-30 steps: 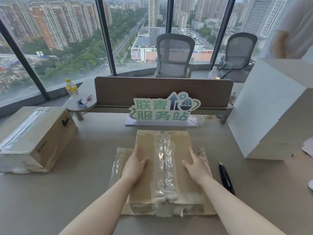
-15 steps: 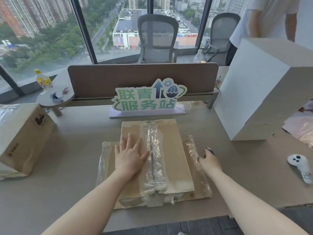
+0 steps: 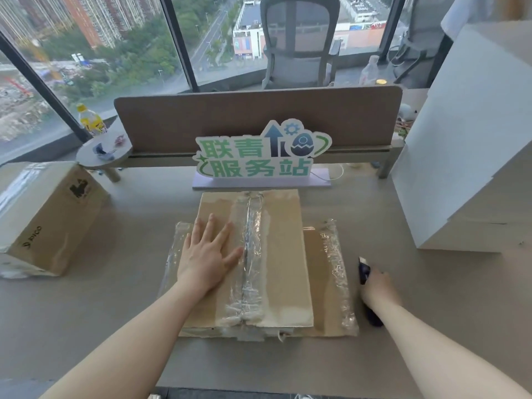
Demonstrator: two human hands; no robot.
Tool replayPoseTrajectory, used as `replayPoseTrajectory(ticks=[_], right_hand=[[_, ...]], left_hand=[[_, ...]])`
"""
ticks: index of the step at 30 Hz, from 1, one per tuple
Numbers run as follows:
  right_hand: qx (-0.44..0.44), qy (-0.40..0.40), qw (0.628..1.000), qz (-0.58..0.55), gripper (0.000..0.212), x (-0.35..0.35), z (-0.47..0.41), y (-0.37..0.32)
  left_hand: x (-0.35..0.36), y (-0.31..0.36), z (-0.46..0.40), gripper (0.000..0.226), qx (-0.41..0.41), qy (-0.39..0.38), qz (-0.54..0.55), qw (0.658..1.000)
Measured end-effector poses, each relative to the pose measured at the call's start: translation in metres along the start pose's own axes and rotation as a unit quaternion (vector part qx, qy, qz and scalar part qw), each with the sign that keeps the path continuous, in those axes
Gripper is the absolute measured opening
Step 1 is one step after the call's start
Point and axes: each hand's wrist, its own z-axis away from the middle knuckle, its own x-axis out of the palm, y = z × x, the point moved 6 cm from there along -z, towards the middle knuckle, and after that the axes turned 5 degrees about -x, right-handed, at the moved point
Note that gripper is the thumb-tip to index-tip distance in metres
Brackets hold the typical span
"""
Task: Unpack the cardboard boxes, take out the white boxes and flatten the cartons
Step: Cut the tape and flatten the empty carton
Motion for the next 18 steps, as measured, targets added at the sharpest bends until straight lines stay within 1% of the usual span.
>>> replayPoseTrajectory(ticks=[4,7,8,9,13,14,16,18], right_hand=[[-0.021,-0.027,0.999,-0.031,0.018,0.004,-0.017,0.003],[-0.025,-0.013,0.993,-0.119,0.013,-0.013,-0.010,-0.020],[-0.040,-0.009,0.988,-0.146,0.018,-0.021,-0.009,-0.034],[-0.066,-0.002,0.984,-0.163,0.024,-0.030,-0.009,-0.050],[-0.202,0.018,0.956,-0.212,0.023,-0.069,-0.006,-0.132],[-0.232,0.022,0.952,-0.199,0.024,-0.077,-0.004,-0.153],[-0.294,0.044,0.946,-0.125,0.032,-0.089,0.001,-0.195],[-0.355,0.055,0.933,-0.026,0.039,-0.095,0.008,-0.234]], left_hand=[[0.000,0.000,0.000,0.076,-0.006,-0.002,0.003,1.000],[-0.003,0.002,0.003,0.077,-0.008,-0.001,0.007,1.000],[-0.004,0.002,0.004,0.077,-0.008,-0.001,0.010,1.000],[-0.007,0.002,0.004,0.075,-0.007,0.002,0.017,1.000],[-0.022,0.000,-0.009,0.074,-0.002,0.051,0.055,0.997],[-0.026,-0.001,-0.017,0.069,-0.006,0.060,0.062,0.996],[-0.031,-0.004,-0.036,0.057,-0.015,0.063,0.077,0.995],[-0.037,-0.004,-0.058,0.058,-0.016,0.061,0.085,0.994]])
